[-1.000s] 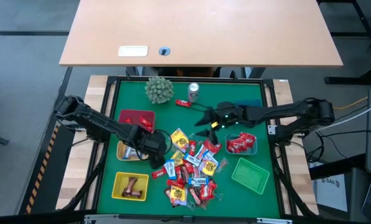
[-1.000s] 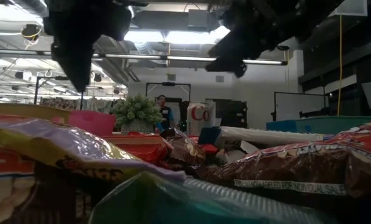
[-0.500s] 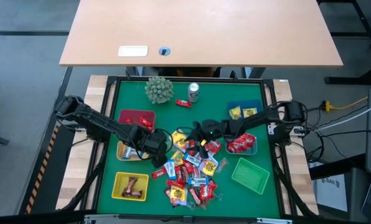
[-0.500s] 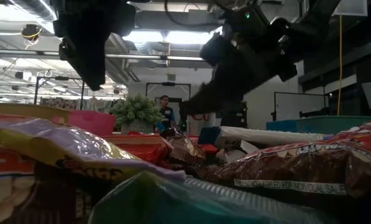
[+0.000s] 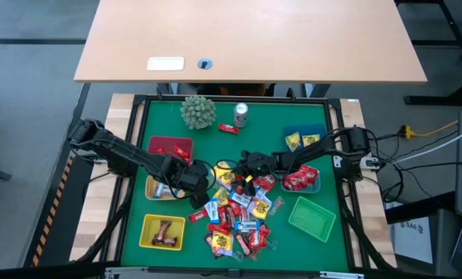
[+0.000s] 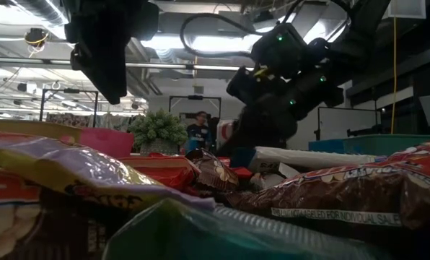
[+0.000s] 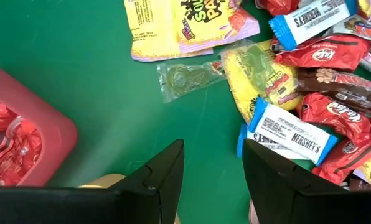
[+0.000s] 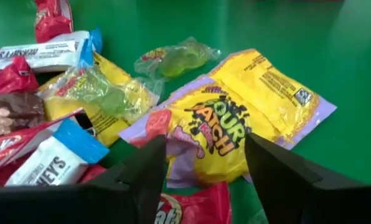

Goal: Sort candy
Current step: Put the yellow candy into the dark blue bin

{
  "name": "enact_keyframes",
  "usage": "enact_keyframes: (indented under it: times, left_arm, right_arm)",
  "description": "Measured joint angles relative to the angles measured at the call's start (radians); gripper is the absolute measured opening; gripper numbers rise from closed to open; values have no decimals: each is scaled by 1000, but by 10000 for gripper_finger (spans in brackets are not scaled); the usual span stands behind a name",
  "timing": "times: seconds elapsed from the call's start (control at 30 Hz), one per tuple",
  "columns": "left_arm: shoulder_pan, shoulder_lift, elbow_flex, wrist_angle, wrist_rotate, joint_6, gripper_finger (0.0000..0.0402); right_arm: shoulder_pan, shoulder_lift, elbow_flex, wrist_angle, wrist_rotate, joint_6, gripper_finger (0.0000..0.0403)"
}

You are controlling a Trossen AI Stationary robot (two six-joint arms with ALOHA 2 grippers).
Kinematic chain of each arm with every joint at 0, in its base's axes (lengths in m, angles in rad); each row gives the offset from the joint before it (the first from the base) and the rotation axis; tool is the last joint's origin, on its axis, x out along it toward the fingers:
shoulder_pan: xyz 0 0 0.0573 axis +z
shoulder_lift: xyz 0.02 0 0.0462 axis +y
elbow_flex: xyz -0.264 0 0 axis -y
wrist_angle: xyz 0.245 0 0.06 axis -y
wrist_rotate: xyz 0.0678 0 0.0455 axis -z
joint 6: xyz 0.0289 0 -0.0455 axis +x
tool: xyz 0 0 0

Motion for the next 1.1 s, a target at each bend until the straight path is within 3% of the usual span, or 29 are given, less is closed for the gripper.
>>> enact_keyframes:
  times: [0.5,0.7,0.83,1.1]
  left_arm:
    - [0,0,0,1,0,0,149]
    - [0,0,0,13,-12,0,149]
    - [0,0,0,45,-51,0,149]
    - [8,0,0,75,-129,1,149]
  right_arm:
    - [0,0,0,-28,-24,0,11]
    - [0,0,0,-29,-32,3,16]
    - [0,-13,0,-35,-97,23,3]
    - [0,-181,0,-222,-174,64,2]
